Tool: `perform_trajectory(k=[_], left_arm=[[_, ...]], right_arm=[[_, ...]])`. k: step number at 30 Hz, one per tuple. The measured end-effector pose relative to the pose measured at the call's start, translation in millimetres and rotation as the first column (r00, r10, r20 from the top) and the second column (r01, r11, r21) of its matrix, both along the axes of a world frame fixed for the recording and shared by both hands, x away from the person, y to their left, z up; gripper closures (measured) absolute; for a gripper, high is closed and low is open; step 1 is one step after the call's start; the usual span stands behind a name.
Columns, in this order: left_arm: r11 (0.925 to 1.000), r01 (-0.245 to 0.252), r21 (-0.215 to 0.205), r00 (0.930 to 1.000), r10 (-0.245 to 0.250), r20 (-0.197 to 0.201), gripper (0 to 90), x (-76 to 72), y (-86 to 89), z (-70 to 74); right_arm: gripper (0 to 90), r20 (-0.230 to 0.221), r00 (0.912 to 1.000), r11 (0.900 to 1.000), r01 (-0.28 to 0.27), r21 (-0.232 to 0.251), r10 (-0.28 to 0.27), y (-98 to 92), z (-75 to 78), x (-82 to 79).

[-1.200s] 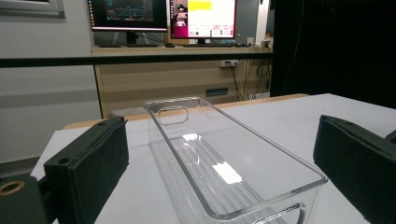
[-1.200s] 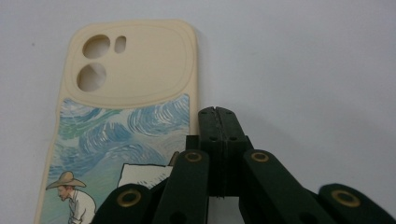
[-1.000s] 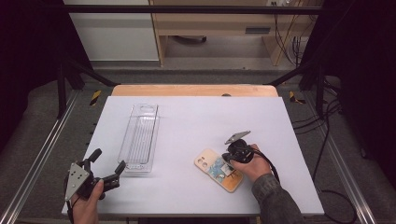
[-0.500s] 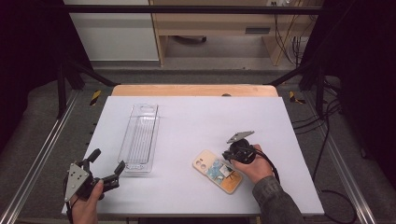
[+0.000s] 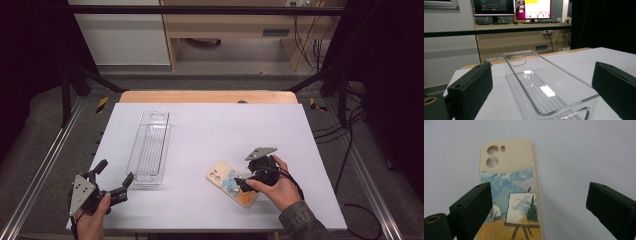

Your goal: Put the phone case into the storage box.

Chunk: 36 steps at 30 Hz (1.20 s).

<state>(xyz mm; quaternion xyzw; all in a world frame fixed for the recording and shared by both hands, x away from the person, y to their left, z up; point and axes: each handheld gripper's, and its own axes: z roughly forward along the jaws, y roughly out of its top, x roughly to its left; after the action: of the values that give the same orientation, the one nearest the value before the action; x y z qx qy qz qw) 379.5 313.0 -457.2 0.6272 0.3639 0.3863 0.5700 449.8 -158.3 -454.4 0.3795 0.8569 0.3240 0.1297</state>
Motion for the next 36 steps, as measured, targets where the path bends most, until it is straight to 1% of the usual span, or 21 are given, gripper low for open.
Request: perform_trajectory(k=[4,9,11,20,24,29,32,36], left_arm=[[1.0000,0.002,0.006,1.0000,-0.002,0.001,2.9,-0.5,-0.4,0.4],[1.0000,0.001,0.008,1.0000,-0.001,0.002,2.9,-1.0,-0.3,0.7],[1.0000,0.001,0.007,1.0000,-0.001,0.001,2.8,-0.9,0.0,0.5],[0.9999,0.008,0.011,1.0000,-0.008,-0.002,2.8,-0.4,-1.2,0.3],[0.9999,0.008,0.009,1.0000,-0.008,-0.002,2.8,0.0,-0.3,0.2],[0.9999,0.007,0.011,1.0000,-0.007,-0.002,2.8,0.0,-0.3,0.4],[0.9999,0.009,0.013,1.0000,-0.009,-0.003,2.8,0.1,-0.8,0.4],[0.9998,0.011,0.018,0.9999,-0.011,-0.003,2.8,-0.1,-1.5,0.5]], right_arm=[[6.5,-0.033,0.9995,1.000,-0.003,-0.024,0.003,1.6,-1.3,-9.1],[6.9,-0.069,0.9971,0.998,-0.037,-0.059,0.033,3.7,-5.6,-19.7],[6.4,-0.070,0.9965,0.996,-0.052,-0.067,0.047,4.1,-6.4,-22.7],[6.9,-0.108,0.9923,0.993,-0.071,-0.090,0.061,9.0,-18.0,-27.0],[6.7,-0.126,0.9903,0.993,-0.071,-0.098,0.059,10.1,-24.0,-27.8],[6.9,-0.139,0.9881,0.992,-0.080,-0.098,0.066,11.7,-28.4,-29.0],[6.6,-0.143,0.9872,0.991,-0.087,-0.106,0.071,12.3,-31.1,-29.2],[6.6,-0.150,0.9866,0.991,-0.081,-0.104,0.065,11.6,-33.4,-29.4]])
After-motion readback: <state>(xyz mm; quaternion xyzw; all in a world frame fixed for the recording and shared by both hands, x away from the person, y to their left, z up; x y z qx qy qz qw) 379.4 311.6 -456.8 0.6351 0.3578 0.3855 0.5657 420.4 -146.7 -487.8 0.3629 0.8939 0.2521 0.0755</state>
